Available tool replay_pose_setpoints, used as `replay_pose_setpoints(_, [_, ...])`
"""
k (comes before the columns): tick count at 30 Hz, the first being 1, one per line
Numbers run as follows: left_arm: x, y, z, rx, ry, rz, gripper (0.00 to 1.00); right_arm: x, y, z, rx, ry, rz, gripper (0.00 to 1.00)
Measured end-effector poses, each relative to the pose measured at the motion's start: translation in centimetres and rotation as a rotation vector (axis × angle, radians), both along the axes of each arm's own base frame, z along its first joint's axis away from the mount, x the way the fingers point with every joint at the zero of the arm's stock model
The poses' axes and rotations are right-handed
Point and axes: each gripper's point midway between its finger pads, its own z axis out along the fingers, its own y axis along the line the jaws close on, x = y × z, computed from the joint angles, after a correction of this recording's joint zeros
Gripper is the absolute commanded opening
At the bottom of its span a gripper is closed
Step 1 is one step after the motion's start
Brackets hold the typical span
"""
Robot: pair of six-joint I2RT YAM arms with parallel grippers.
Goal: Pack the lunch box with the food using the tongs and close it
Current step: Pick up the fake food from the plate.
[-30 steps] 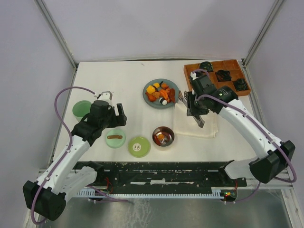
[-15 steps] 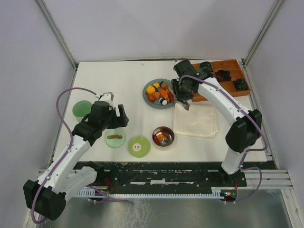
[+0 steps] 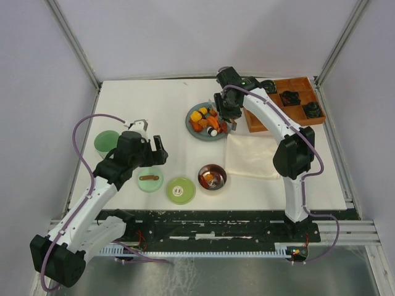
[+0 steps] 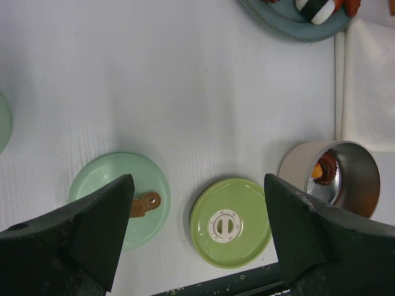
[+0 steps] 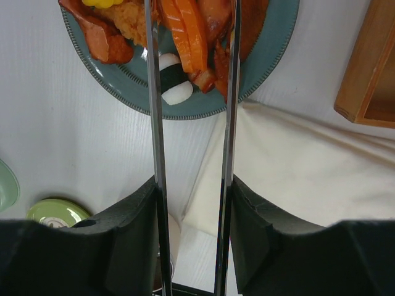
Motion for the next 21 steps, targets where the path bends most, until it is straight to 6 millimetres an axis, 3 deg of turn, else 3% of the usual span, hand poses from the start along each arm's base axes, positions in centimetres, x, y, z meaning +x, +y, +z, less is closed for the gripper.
replay_pose_setpoints(10, [0.0, -0.1, 0.0, -0.002, 0.002, -0.003, 0.92, 1.3, 0.2, -2.9, -0.037, 0.055, 0.005, 0.51])
replay_pose_setpoints(21, [0.0, -0.1, 0.0, -0.002, 0.002, -0.004, 0.92, 3.9, 0.6, -3.5, -0.055, 0.028, 0.041, 0.52])
